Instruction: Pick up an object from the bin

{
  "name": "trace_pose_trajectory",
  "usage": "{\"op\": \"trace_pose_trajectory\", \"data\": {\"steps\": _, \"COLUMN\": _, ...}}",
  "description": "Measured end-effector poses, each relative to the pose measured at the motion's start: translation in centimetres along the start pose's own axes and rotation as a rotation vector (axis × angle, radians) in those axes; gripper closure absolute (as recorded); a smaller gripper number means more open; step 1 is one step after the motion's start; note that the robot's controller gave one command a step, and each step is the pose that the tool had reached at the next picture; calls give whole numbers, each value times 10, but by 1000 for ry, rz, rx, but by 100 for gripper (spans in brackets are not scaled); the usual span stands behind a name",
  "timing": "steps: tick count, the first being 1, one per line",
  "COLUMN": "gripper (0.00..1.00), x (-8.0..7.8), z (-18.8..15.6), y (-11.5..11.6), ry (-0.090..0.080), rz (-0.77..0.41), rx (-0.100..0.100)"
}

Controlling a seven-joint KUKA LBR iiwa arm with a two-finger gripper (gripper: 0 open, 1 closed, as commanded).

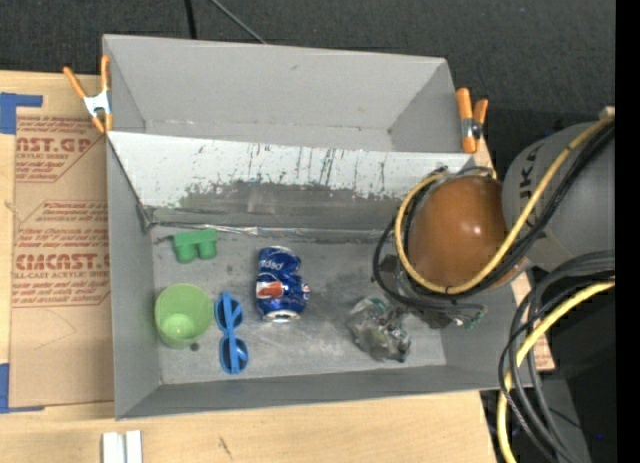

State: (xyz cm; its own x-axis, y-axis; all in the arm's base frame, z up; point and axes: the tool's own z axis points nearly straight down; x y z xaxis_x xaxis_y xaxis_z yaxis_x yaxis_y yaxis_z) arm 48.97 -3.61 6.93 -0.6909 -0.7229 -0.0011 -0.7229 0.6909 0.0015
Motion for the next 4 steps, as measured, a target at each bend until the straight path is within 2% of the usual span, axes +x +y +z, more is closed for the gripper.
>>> {"op": "trace_pose_trajectory", "data": {"steps": 1, "gripper": 0, "x": 0, "z": 0, "y": 0, "ry": -2, "rz": -1, "rx": 2}}
{"op": "trace_pose_trajectory", "data": {"steps": 2, "gripper": 0, "x": 44, "z": -4, "y": -47, "ry": 1, "rz": 44, "rx": 3}}
{"op": "trace_pose_trajectory", "data": {"steps": 3, "gripper": 100, "x": 41, "z": -5, "y": -45, "ry": 0, "rz": 39, "rx": 1}}
{"op": "trace_pose_trajectory", "data": {"steps": 4, "gripper": 100, "x": -18, "z": -123, "y": -39, "ry": -8, "rz": 63, "rx": 8}}
